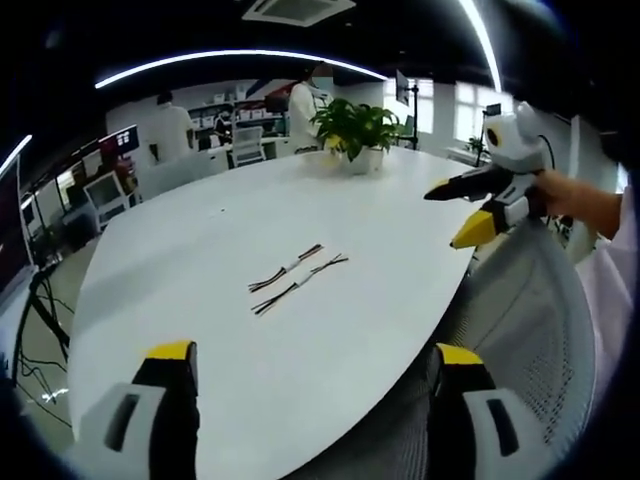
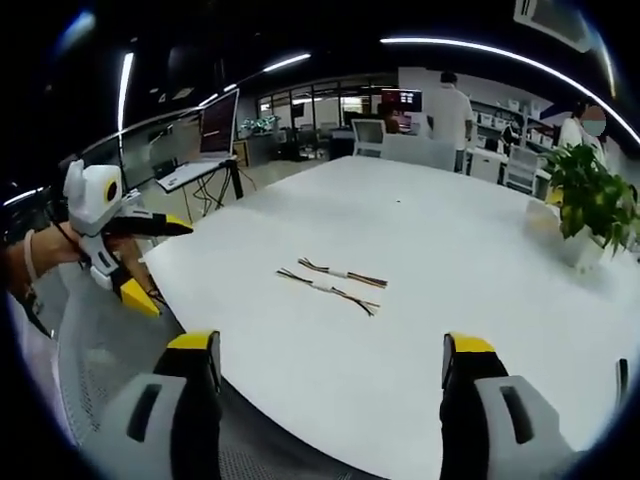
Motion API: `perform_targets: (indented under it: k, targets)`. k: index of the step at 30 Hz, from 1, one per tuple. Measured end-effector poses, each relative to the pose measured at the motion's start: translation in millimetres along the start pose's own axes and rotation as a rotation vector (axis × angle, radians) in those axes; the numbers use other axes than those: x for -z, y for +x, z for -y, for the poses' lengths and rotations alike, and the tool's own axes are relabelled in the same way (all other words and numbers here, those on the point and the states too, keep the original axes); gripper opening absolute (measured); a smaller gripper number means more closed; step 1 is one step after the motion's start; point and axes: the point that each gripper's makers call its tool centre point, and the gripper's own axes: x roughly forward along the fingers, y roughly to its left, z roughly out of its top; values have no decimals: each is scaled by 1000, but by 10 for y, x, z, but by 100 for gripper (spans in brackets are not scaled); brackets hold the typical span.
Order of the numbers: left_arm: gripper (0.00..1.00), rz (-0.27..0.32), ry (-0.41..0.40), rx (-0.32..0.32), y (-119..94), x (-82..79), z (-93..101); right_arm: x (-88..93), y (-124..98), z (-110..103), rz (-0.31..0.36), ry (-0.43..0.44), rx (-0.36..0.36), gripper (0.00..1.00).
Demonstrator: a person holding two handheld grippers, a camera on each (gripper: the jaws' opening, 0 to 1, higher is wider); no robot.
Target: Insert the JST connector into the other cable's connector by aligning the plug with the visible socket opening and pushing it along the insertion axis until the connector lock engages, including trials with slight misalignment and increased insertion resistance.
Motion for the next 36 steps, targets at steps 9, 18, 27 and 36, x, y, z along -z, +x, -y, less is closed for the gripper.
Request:
perform_targets:
  k: [9, 18, 27, 36]
  targets:
    - [94, -10, 2, 8, 12, 9, 18, -28, -12, 51, 14, 8, 21, 90]
    - [94, 10, -25, 3, -6, -37, 8, -6, 1, 37, -2, 4, 16, 90]
    - [94, 21, -67, -3, -10, -70, -22, -45, 24, 54, 4, 37, 10, 89]
    - [91, 55, -19, -52, -2, -216, -102, -120, 56, 22, 7, 7, -1, 88]
